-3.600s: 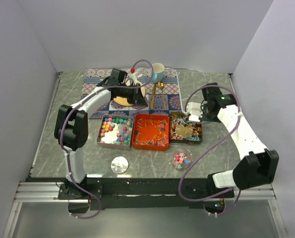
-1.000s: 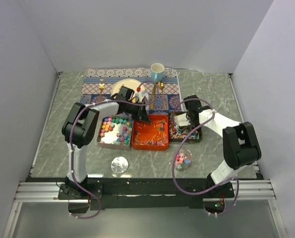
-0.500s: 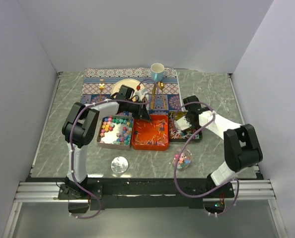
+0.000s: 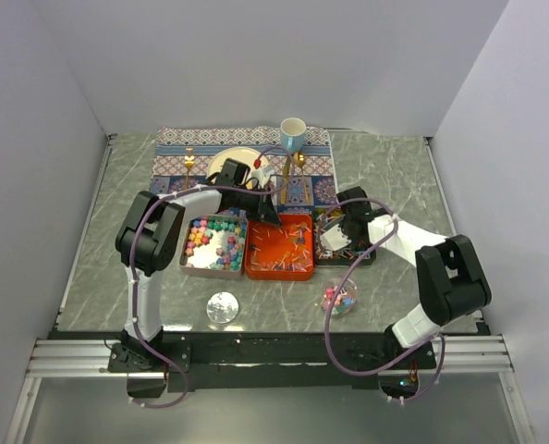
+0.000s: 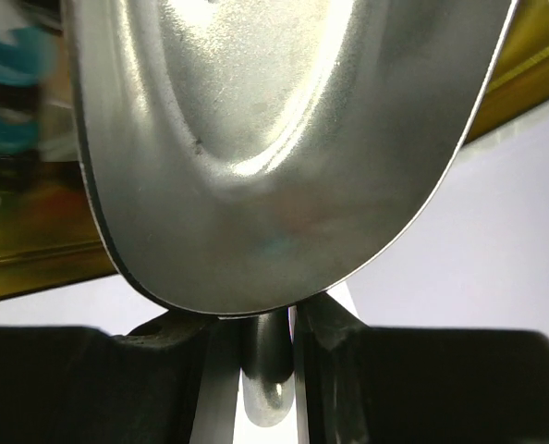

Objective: Pack the candies
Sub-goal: Scoop the fake candies from the storage box.

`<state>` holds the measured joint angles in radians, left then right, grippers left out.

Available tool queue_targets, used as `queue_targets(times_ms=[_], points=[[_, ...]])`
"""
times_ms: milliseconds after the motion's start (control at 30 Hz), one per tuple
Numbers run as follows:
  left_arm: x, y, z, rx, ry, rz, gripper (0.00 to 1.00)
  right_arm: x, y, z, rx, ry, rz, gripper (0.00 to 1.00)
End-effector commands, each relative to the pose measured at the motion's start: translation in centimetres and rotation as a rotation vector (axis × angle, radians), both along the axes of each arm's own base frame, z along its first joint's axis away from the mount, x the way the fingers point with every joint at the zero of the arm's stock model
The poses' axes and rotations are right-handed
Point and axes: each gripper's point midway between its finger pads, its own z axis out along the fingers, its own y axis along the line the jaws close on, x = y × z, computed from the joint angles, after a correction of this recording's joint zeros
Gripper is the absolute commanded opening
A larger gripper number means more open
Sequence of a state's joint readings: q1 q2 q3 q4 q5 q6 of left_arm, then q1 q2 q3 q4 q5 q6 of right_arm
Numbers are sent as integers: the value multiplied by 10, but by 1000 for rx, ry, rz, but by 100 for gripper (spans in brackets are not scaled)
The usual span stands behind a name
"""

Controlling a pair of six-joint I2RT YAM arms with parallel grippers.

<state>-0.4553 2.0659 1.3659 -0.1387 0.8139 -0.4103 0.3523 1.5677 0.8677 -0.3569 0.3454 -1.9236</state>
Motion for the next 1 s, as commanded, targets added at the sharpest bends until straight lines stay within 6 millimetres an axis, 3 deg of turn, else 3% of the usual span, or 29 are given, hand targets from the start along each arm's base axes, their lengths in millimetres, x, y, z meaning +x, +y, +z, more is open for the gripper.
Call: queue_targets(times_ms=[0, 167, 533, 733, 967], points=[[12, -5, 28, -37, -83, 4, 1, -50, -12, -37, -156, 325, 235, 0], [13, -3, 28, -30, -89, 13, 1, -48, 0, -37, -80, 332, 316, 0], [12, 0, 17, -2, -68, 21, 1, -70, 42, -75, 292, 538, 161, 0], [17, 1, 9, 15, -46, 23, 1, -72, 52, -74, 393, 546, 162, 0], [26, -2, 13, 13, -56, 29, 1, -52, 59, -66, 444, 429, 49, 0]])
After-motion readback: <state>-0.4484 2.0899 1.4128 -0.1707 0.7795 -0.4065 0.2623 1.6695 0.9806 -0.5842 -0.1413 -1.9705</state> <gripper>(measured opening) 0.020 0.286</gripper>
